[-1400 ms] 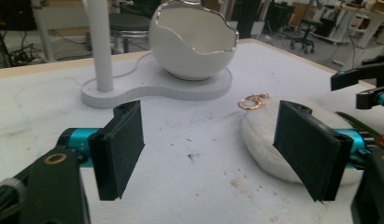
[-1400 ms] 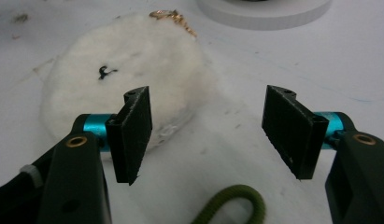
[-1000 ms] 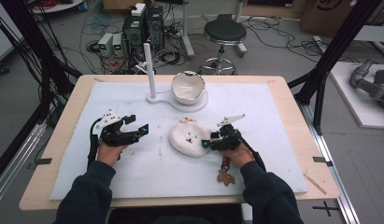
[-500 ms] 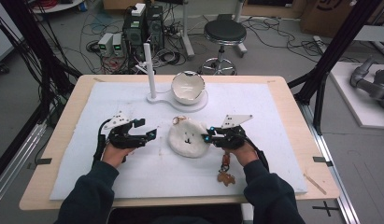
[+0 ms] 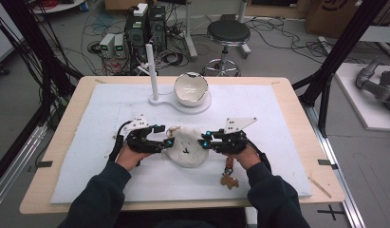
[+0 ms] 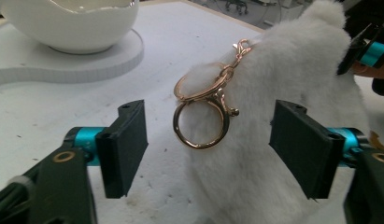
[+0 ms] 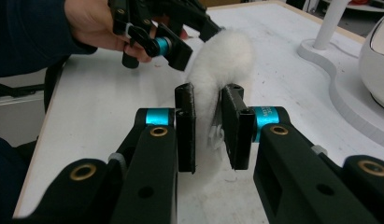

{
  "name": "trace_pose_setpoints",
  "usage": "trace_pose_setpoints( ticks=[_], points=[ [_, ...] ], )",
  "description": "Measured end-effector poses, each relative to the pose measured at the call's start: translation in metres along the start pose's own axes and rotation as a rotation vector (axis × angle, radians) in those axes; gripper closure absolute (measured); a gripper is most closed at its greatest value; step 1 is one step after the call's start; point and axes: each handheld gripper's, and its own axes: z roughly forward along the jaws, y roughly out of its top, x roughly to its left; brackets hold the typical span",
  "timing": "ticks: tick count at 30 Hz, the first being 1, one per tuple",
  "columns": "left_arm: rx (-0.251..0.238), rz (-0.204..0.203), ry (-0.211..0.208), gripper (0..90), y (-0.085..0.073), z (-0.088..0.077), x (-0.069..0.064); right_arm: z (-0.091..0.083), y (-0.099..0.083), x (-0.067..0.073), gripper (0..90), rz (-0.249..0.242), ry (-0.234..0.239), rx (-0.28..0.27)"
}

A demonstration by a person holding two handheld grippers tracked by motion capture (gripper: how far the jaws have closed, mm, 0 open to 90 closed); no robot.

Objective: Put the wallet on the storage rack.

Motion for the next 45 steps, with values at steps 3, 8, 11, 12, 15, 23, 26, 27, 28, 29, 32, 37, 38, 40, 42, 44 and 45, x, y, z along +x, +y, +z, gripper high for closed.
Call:
trace_pose_setpoints(
  ticks=[3,8,11,12,15,23,26,27,28,29,32,37,38,40,42,44,45],
  points=[
    [0.024,0.004,-0.027,34.0,-0.002,0.005,-0.003,0.001,0.002,0.001,77.4,-0.008,0.010,-0.012],
    [0.058,0.022,0.000,64.7,-0.002,0.004,-0.005,0.001,0.002,0.001,77.2,0.003,-0.021,0.000],
    [0.035,0.034,0.013,65.2,0.000,0.001,-0.005,0.001,0.002,-0.001,73.1,0.019,-0.051,0.010],
    [0.011,0.027,0.017,65.3,0.002,-0.001,-0.005,0.001,0.001,-0.002,65.7,0.038,-0.086,0.011],
    [-0.069,0.007,0.038,65.4,0.005,-0.010,-0.001,-0.001,-0.002,-0.008,43.6,0.139,-0.182,0.003],
    [-0.076,-0.009,0.045,65.5,0.004,-0.010,0.000,0.017,-0.015,-0.014,39.7,0.242,-0.164,0.130],
    [-0.102,0.010,0.017,65.5,0.006,-0.010,-0.005,0.028,-0.015,-0.012,35.1,0.256,-0.130,0.143],
    [-0.115,0.019,0.002,65.5,0.008,-0.011,-0.006,0.029,-0.015,-0.012,33.8,0.255,-0.123,0.145],
    [-0.129,0.034,-0.011,65.5,0.010,-0.012,-0.008,0.030,-0.014,-0.012,31.7,0.251,-0.124,0.144],
    [-0.144,0.047,-0.029,65.5,0.011,-0.012,-0.011,0.032,-0.014,-0.013,31.3,0.248,-0.122,0.143],
    [-0.169,0.075,-0.063,65.5,0.013,-0.011,-0.017,0.037,-0.016,-0.016,29.1,0.263,-0.107,0.170],
    [-0.167,0.091,-0.097,65.5,0.014,-0.008,-0.020,0.044,-0.013,-0.021,27.8,0.302,-0.055,0.206],
    [-0.161,0.096,-0.101,65.5,0.014,-0.007,-0.021,0.050,-0.014,-0.026,31.8,0.322,-0.032,0.251],
    [-0.159,0.098,-0.105,65.5,0.015,-0.007,-0.021,0.057,-0.015,-0.028,38.3,0.330,-0.019,0.355],
    [-0.152,0.096,-0.104,65.5,0.015,-0.007,-0.021,0.060,-0.013,-0.026,57.3,0.311,-0.008,0.381],
    [-0.141,0.092,-0.099,65.5,0.014,-0.006,-0.020,0.061,-0.012,-0.024,72.6,0.283,-0.008,0.392],
    [-0.141,0.092,-0.099,65.5,0.014,-0.006,-0.020,0.060,-0.010,-0.023,78.7,0.252,-0.022,0.389]
  ],
)
